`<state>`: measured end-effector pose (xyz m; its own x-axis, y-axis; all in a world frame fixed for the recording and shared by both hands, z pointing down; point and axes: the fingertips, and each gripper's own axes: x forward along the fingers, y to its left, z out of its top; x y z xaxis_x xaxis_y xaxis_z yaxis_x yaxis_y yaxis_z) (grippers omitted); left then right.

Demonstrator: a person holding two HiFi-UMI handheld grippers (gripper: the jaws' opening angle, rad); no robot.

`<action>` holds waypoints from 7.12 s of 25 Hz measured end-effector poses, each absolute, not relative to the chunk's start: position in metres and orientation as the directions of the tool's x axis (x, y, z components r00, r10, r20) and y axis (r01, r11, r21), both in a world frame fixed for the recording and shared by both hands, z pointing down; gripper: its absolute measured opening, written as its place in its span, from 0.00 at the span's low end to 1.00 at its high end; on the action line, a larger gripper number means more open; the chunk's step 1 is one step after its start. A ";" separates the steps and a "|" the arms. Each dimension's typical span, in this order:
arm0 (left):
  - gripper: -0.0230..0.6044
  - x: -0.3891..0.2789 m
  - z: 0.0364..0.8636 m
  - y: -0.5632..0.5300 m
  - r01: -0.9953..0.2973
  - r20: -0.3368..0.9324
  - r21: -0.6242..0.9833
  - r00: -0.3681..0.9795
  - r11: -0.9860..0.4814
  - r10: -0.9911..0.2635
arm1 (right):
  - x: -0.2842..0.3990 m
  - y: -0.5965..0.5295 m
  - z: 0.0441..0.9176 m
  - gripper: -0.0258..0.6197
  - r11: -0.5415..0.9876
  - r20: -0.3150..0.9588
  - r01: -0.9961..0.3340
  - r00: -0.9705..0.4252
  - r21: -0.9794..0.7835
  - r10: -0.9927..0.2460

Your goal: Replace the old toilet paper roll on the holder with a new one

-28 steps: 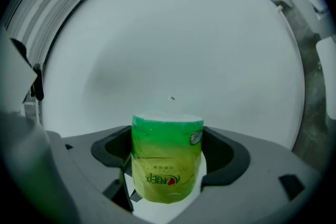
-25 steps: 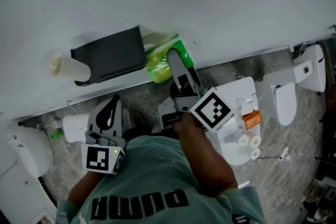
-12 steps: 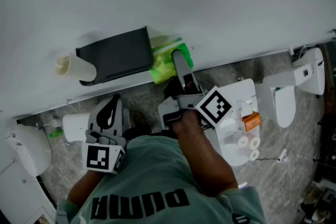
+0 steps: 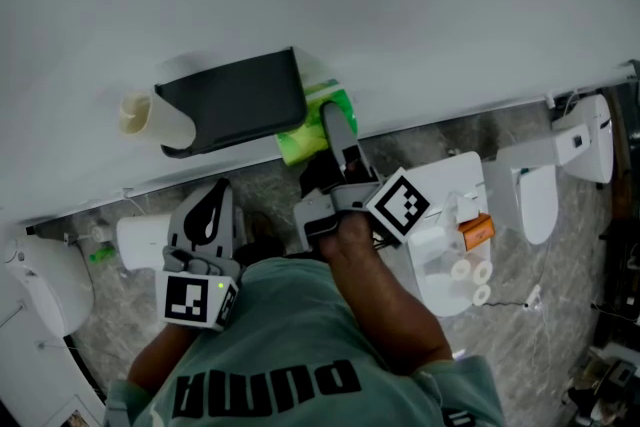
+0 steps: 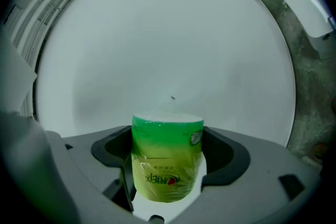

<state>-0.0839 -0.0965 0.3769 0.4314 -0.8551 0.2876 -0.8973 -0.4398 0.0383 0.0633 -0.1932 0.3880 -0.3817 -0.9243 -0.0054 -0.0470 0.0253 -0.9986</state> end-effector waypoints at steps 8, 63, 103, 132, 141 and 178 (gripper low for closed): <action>0.04 -0.094 0.376 -0.095 -0.893 0.268 0.040 0.442 -0.449 -0.856 | 0.042 -0.184 0.391 0.67 0.015 -0.005 -0.023 -0.371 -1.000 -0.929; 0.04 -0.072 0.388 -0.079 -0.862 0.310 0.067 0.497 -0.503 -0.810 | -0.003 -0.130 0.382 0.67 0.188 -0.129 -0.053 -0.546 -0.981 -0.828; 0.04 -0.009 0.378 0.007 -0.897 0.266 -0.027 0.419 -0.442 -0.868 | 0.034 -0.009 0.357 0.05 0.703 0.166 -0.702 -0.711 -0.114 -0.683; 0.04 -0.015 0.384 0.156 -0.947 0.193 0.091 0.322 -0.310 -0.927 | 0.020 0.141 0.366 0.05 0.808 0.250 -0.588 -0.788 -0.035 -0.563; 0.04 0.079 0.396 0.189 -0.978 0.253 0.065 0.208 -0.198 -0.945 | 0.127 0.164 0.376 0.05 0.853 0.252 -0.520 -0.832 -0.046 -0.493; 0.04 0.155 0.421 0.221 -0.998 0.322 0.039 0.058 -0.047 -0.945 | 0.219 0.201 0.420 0.04 0.878 0.281 -0.468 -0.860 -0.101 -0.426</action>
<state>0.1551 0.2211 0.4214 0.0575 -0.9449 0.3224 -0.9981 -0.0475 0.0390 0.2186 0.2008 0.4203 -0.8597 -0.4265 0.2811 -0.4685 0.8776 -0.1013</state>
